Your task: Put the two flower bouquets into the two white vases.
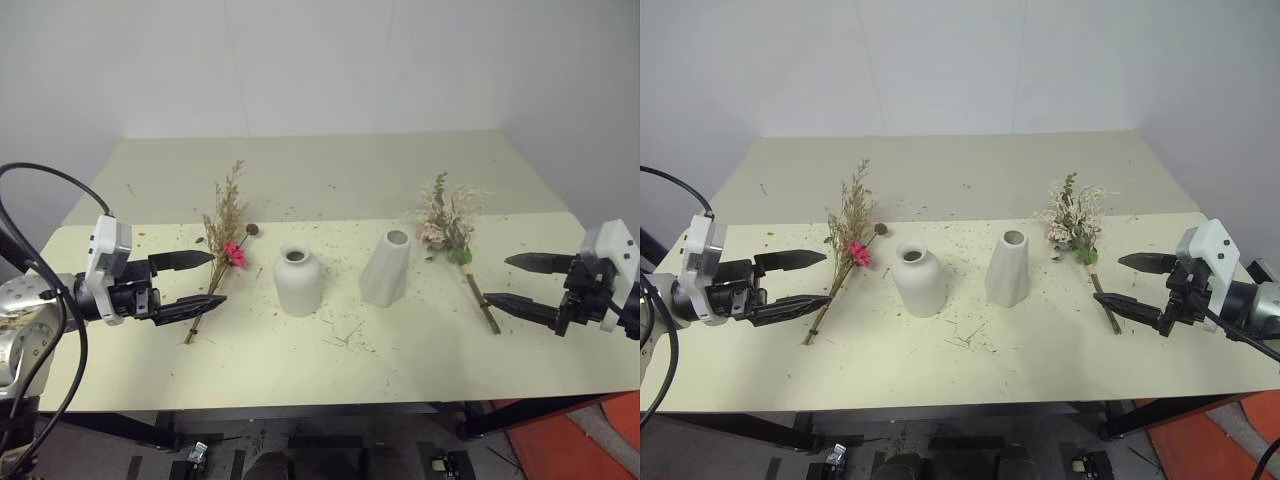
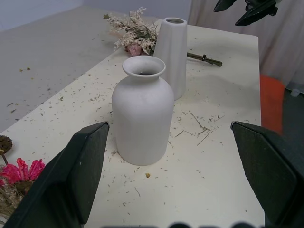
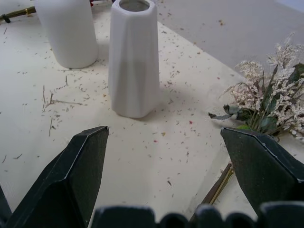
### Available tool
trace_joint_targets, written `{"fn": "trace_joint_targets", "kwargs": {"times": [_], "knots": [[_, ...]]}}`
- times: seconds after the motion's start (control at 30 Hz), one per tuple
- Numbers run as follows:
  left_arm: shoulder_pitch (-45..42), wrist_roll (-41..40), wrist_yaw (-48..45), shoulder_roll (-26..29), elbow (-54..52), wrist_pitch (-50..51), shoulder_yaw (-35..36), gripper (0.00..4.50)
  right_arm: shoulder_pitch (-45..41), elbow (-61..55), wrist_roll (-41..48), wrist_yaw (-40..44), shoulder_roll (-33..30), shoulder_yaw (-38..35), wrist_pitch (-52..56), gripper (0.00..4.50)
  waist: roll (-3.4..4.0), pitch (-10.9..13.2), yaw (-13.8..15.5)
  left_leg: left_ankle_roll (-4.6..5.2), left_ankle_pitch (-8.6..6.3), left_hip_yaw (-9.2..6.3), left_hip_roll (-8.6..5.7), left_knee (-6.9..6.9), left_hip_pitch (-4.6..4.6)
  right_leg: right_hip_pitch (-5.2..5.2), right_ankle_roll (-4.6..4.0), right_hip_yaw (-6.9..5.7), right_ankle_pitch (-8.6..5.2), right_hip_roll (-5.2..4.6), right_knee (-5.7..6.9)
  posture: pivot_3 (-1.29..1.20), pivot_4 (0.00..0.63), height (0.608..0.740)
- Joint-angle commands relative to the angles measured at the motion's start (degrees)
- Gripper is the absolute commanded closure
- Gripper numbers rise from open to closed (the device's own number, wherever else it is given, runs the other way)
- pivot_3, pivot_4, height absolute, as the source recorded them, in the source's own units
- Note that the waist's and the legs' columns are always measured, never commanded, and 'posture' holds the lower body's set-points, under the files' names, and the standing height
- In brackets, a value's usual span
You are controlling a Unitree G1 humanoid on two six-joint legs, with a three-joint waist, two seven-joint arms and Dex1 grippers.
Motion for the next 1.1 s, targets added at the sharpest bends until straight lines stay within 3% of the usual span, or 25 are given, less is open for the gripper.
{"fn": "trace_joint_targets", "kwargs": {"times": [0.03,0.23,0.37,0.67,0.87,1.1], "knots": [[-1.27,-0.77,-0.06,0.67,-1.12,-0.21,0.72,0.02,-1.31,0.21,-1.15,-1.19,-0.61,-0.57,-1.02,0.00,0.00,0.00,0.01,0.00,0.00,0.00,0.00,0.00,0.00,0.00,0.00,0.00,0.00,0.00,0.00,0.00,0.150,0.740],[-1.44,-0.39,0.05,1.39,-1.37,0.04,0.70,0.02,-1.80,0.70,-1.59,-1.01,-0.48,-0.05,-1.21,0.00,0.00,0.00,-0.03,0.00,0.00,0.00,0.00,0.00,0.00,0.00,0.00,0.00,0.00,0.00,0.01,0.00,0.150,0.740],[-1.28,3.90,5.12,4.05,-1.64,2.96,-1.15,0.02,-2.17,0.78,-1.48,-0.60,-0.41,0.16,-1.54,0.00,0.01,0.00,-0.10,0.00,0.00,0.00,0.01,0.00,0.01,-0.01,0.00,0.01,0.00,0.02,0.01,0.00,0.150,0.740],[-10.72,15.50,21.22,11.07,-4.49,24.58,-15.57,0.02,-6.11,-2.10,2.42,3.24,-0.69,0.43,-1.26,0.00,-0.04,0.05,-0.06,0.00,0.00,-0.02,-0.02,-0.01,-0.01,-0.02,0.03,-0.01,-0.01,0.02,0.03,0.00,0.150,0.740],[-22.49,20.63,27.46,8.68,0.88,39.62,-26.90,0.02,-10.12,-3.22,3.43,5.92,-0.58,2.74,-1.48,0.00,-0.12,0.10,-0.06,0.00,0.00,-0.02,-0.04,-0.02,0.00,-0.01,0.05,-0.02,-0.03,0.03,0.09,0.00,0.150,0.740],[-31.17,25.99,32.22,1.60,10.37,45.55,-35.64,0.02,-14.59,-2.72,4.04,8.85,-0.63,5.71,-2.02,0.00,-0.17,0.13,-0.10,0.00,0.00,-0.03,-0.05,-0.02,-0.07,-0.07,0.06,-0.02,-0.03,0.03,0.08,0.00,0.150,0.740]]}}
